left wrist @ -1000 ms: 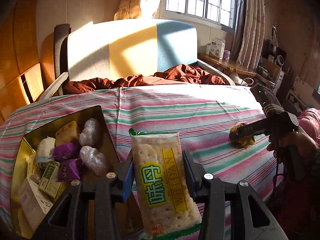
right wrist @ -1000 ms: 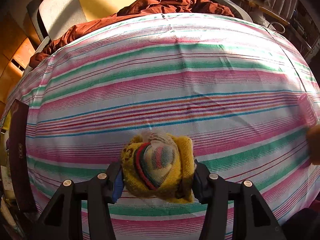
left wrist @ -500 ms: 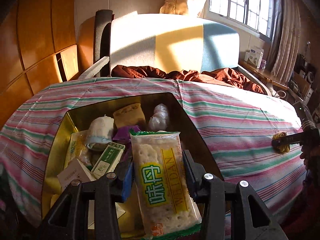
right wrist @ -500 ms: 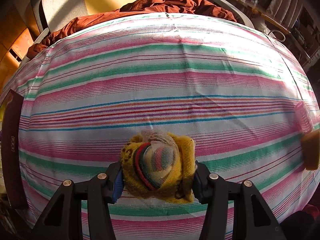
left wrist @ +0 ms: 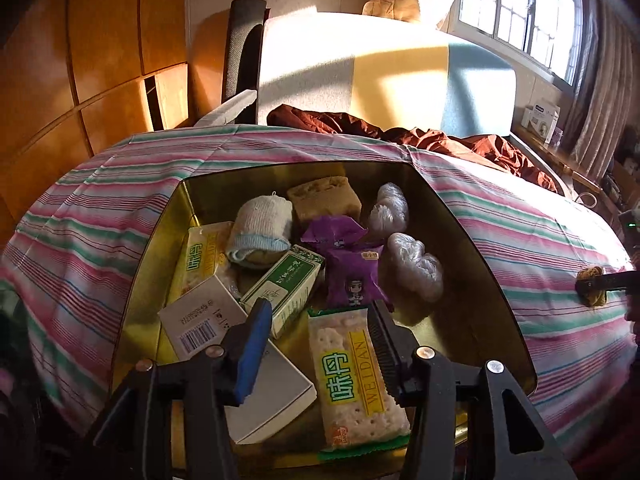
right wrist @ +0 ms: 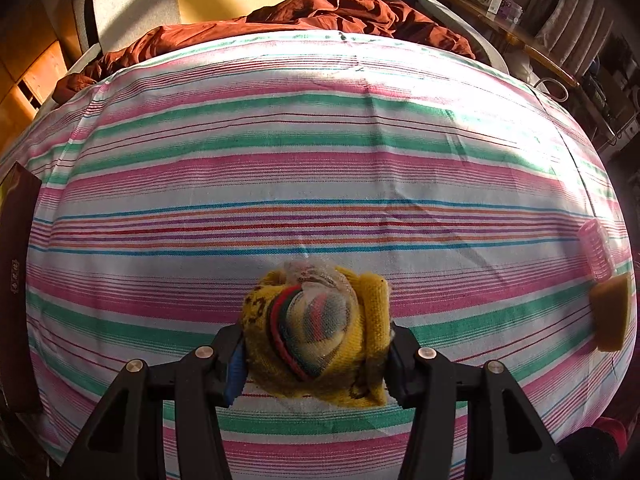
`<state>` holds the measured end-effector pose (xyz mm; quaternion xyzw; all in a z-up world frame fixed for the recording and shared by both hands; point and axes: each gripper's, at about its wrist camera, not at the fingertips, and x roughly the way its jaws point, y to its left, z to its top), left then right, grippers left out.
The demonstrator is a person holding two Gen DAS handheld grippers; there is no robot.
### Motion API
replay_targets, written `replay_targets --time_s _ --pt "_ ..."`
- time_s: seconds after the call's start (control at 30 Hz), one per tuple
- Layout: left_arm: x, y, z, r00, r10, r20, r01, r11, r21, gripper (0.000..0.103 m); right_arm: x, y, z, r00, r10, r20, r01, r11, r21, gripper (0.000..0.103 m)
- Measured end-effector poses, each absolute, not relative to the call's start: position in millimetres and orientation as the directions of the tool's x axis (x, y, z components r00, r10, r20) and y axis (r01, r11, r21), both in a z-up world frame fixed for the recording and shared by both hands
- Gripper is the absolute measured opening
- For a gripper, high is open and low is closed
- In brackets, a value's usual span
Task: Organize objects
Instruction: 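Carry the cracker packet into the gold tray and open the left gripper while the right holds the toy, then lower the yellow knitted toy into the gold tray and open the right gripper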
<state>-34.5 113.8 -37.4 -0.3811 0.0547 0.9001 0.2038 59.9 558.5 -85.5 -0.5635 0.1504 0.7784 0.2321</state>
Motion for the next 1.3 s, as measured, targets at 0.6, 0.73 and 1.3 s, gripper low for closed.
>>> replay_targets --time_s 0.6,0.73,1.3 --pt "-23.8 50.3 -19.6 -0.693 0.27 -0.669 -0.298 -0.952 -0.075 0.059 20.0 421.2 -29.8 -0.488 0.076 -0.87 -0.285 -0.956 0.076 0.054" --pt "-20.6 45.9 -17.8 -0.699 0.268 -0.663 -0.295 -0.953 -0.074 0.06 5.0 361.4 -10.7 -0.559 -0.025 -0.829 -0.143 -0.982 0.127 0.054" --pt "-23.7 14.0 -22.3 -0.706 0.22 -0.673 -0.219 -0.972 -0.088 0.078 -32.1 244.1 -25.5 -0.554 -0.076 -0.829 0.078 -0.996 0.039 0.07"
